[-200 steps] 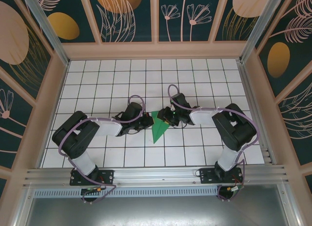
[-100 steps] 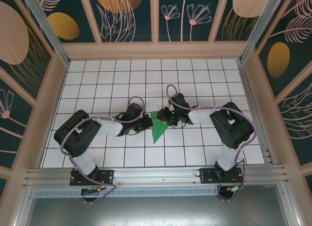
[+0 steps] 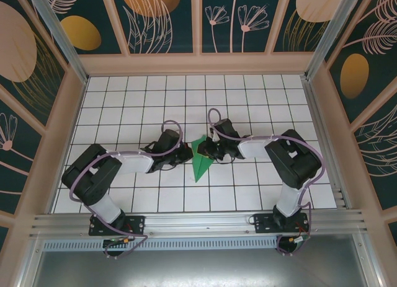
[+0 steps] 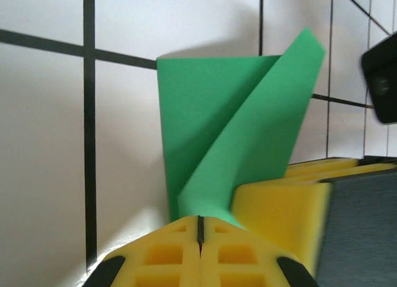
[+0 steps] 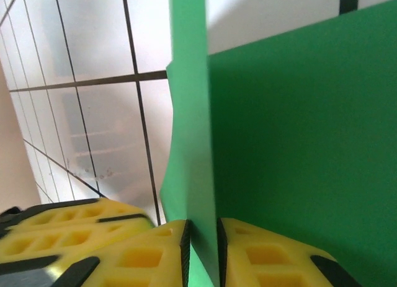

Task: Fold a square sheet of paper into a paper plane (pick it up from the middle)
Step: Pick up the paper from the center of the table, then turn over the paper at the center of the table.

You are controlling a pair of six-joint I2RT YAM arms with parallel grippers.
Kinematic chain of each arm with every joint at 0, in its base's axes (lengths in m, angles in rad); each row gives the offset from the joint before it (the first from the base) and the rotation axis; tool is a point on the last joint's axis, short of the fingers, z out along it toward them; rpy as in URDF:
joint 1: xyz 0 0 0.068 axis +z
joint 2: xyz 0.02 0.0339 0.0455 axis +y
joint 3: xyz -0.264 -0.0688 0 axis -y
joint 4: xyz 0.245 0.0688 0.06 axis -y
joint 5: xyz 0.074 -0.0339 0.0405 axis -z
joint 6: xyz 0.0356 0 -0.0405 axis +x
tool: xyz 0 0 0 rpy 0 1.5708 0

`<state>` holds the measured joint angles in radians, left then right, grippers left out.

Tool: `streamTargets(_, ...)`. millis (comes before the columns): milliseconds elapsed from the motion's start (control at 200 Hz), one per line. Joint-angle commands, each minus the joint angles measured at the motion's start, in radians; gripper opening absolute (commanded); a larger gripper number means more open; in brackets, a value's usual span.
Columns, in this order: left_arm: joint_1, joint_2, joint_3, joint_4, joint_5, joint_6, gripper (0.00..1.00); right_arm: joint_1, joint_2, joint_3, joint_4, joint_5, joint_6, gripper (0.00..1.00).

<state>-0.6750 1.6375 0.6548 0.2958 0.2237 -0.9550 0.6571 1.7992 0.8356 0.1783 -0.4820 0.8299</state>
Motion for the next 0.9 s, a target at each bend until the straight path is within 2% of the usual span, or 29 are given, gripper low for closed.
streamTargets(0,0.021,-0.044,0.001,-0.039,-0.030,0.009,0.10,0.016,0.022,0.005,0.024,-0.029,-0.048,0.20)
streamTargets(115,0.041,-0.080,-0.021,-0.039,-0.034,-0.009,0.20,0.020,0.029,0.004,0.035,-0.037,-0.061,0.18)
streamTargets(210,0.053,-0.117,-0.040,-0.035,-0.034,-0.026,0.31,0.019,0.024,-0.003,0.055,-0.042,-0.062,0.09)
streamTargets(315,0.067,-0.169,-0.069,-0.017,-0.022,-0.048,0.48,0.004,-0.022,-0.028,0.134,-0.065,-0.047,0.00)
streamTargets(355,0.075,-0.195,-0.089,0.005,-0.008,-0.062,0.56,-0.011,-0.050,-0.037,0.168,-0.077,-0.040,0.00)
streamTargets(465,0.096,-0.282,-0.161,0.150,0.084,-0.120,0.70,-0.071,-0.117,-0.060,0.291,-0.159,0.008,0.00)
streamTargets(600,0.097,-0.378,-0.175,0.176,0.105,-0.144,0.90,-0.154,-0.158,-0.069,0.458,-0.292,0.121,0.00)
streamTargets(711,0.098,-0.409,-0.191,0.274,0.168,-0.195,0.98,-0.190,-0.167,-0.065,0.570,-0.356,0.213,0.00)
streamTargets(896,0.098,-0.372,-0.206,0.464,0.251,-0.300,0.99,-0.200,-0.145,-0.058,0.768,-0.418,0.398,0.01)
